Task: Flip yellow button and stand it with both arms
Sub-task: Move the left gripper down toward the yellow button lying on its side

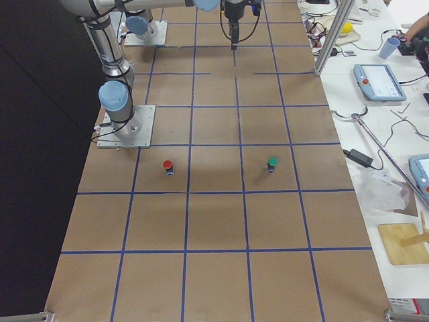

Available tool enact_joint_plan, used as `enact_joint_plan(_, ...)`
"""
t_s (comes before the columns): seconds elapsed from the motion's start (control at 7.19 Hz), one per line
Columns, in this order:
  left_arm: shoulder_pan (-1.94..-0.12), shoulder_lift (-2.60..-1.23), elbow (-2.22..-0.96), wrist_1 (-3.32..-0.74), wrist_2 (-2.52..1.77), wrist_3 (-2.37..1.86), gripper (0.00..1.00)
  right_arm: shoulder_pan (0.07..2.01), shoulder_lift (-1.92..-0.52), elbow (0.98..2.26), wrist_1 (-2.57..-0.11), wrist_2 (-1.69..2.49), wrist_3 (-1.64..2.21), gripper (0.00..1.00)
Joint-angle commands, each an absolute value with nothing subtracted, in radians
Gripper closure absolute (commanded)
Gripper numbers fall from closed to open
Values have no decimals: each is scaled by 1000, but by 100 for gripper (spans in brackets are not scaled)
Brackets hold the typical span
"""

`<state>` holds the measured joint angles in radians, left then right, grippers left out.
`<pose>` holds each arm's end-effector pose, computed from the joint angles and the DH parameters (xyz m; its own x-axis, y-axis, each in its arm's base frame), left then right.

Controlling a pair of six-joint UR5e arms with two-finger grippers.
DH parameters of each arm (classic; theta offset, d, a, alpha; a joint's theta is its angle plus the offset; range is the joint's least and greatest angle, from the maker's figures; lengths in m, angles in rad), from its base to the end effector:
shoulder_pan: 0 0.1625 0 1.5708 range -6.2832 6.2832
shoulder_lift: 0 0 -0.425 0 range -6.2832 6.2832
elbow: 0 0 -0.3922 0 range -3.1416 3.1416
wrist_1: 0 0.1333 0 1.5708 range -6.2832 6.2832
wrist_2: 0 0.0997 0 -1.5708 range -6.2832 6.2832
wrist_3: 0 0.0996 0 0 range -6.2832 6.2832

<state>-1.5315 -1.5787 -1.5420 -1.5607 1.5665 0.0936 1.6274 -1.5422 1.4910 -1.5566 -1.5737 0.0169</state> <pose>-0.1141 -0.5031 0.4992 -0.9985 0.0544 0.0014 0.0543 0.9980 -0.0312 0.1615 -0.4988 0.5116 -0.9992 -0.0396 0.0023 -0.0397 0.9985 -0.0370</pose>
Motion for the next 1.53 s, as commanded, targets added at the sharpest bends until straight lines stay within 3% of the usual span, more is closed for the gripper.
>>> enact_joint_plan(0.0, -1534, -1572, -1555, -1562, 1569, 94, 0, 1626, -1543, 1491, -1555, -1574, 17, 0)
enact_joint_plan(0.28, -1496, -1546, -1601, -1568, 1580, 212, 0, 1629, -1543, 1491, -1555, -1574, 17, 0)
enact_joint_plan(0.56, -1319, -1546, -1678, -1536, 1574, 297, 0, 1624, -1542, 1491, -1560, -1574, 15, 0)
enact_joint_plan(0.97, -1070, -1707, -1730, -1311, 1563, 625, 0, 1623, -1551, 1488, -1559, -1575, 17, 0)
enact_joint_plan(1.39, -980, -1825, -1764, -1119, 1578, 965, 0, 1618, -1551, 1489, -1555, -1575, 17, 0)
